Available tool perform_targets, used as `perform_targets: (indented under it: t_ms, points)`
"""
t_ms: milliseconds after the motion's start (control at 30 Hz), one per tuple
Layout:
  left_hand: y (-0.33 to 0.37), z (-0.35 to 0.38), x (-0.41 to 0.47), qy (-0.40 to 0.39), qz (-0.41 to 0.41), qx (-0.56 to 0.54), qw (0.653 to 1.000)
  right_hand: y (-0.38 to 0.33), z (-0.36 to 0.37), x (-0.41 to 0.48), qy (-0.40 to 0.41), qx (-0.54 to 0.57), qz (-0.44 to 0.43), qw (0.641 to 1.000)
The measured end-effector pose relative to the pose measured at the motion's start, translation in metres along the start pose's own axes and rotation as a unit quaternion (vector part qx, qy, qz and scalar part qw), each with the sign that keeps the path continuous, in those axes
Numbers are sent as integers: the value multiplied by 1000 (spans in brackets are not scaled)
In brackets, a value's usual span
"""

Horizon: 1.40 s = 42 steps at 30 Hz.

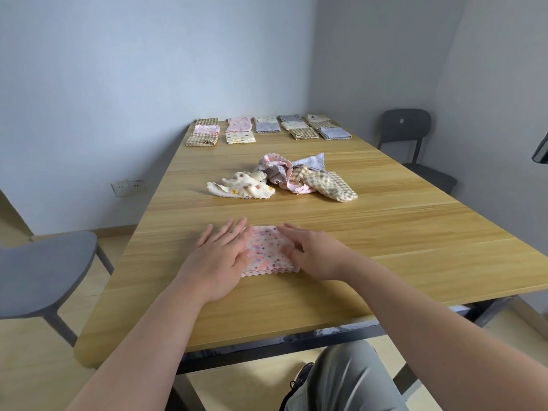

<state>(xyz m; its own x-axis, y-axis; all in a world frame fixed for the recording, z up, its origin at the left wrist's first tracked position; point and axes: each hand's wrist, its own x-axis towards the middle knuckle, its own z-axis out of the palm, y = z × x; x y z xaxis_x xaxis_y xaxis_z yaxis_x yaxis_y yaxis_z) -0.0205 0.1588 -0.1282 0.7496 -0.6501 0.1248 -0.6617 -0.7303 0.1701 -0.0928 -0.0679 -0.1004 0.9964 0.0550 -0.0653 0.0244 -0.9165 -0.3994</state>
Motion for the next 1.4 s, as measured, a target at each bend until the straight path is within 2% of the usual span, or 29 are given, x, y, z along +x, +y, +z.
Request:
perform_targets:
  t_ms: [100,233,467,567,667,700,767,833,900,1000,1067,1133,1267,1400]
  points:
    - [2,1,1,-39,12,6,999,-4,-2,2,-15,-34,-10,999]
    - [3,-1,3,-71,-3,0,997,-1,-1,6,-95,-115,-6,989]
    - [3,-4,4,-87,-11,-9,996,4,-4,6,-91,-93,11,991]
    - [2,-4,5,-90,-11,-16,996,4,-5,8,-51,-22,33,998]
    - [2,-3,4,-88,-13,-18,996,4,-6,9,-63,-54,40,996]
    - [2,-2,4,-86,-12,-20,996,3,-5,8,-56,-46,46,996]
    - [2,-2,5,-82,-13,-28,996,-1,-4,5,30,-17,80,996]
    - [1,-1,6,-78,-19,-42,996,-7,-2,3,155,-71,130,977]
    - [1,-3,10,-68,-32,-73,995,-9,1,5,189,-116,169,960]
    - [6,-18,21,-36,-98,-190,976,-12,0,10,136,-73,204,967]
    - [13,-30,35,-18,-124,-179,976,-13,-2,14,108,-35,221,969]
    - [20,-37,52,-8,-115,-131,985,-13,-1,17,86,-13,217,972]
    - [29,-36,76,-54,-98,-132,985,-12,6,23,64,38,188,979]
    - [23,-34,92,-119,-94,-166,974,-10,-5,32,85,167,185,965]
